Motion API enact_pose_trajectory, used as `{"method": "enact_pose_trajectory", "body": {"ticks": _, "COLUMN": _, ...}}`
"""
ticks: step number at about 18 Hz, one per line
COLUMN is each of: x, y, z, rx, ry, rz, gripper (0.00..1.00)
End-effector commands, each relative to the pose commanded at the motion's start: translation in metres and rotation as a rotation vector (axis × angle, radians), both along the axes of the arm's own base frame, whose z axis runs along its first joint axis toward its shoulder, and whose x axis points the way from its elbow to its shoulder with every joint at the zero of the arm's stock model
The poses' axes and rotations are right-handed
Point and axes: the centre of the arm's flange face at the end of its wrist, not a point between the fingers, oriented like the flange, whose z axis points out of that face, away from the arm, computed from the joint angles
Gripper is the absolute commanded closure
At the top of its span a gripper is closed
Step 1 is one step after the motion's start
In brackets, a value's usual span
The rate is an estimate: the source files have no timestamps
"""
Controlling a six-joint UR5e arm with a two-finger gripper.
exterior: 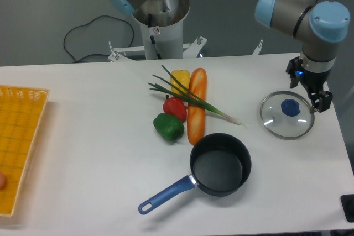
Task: Pick up the green onion
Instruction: 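Move the open gripper from the glass lid toward the green onion roots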
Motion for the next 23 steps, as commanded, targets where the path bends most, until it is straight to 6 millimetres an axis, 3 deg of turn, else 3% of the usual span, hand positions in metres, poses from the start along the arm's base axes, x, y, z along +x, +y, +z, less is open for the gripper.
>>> {"method": "enact_pose_trajectory", "body": {"ticks": 6, "x": 0.012, "y": 0.02, "z": -0.007, "rx": 0.064, "ry": -0.027, "rz": -0.03, "gripper": 0.0}}
{"method": "enact_pose_trajectory", "body": {"ticks": 14, "x": 0.04, "y": 0.018, "z": -0.051, "rx": 0.159, "ry": -0.129, "rz": -0.024, "gripper": 0.0}}
{"method": "enact_pose_trajectory", "body": {"ticks": 23, "x": 0.059, "y": 0.026, "z": -0.073, "rx": 0.197, "ry": -0.185, "rz": -0.114, "gripper": 0.0}}
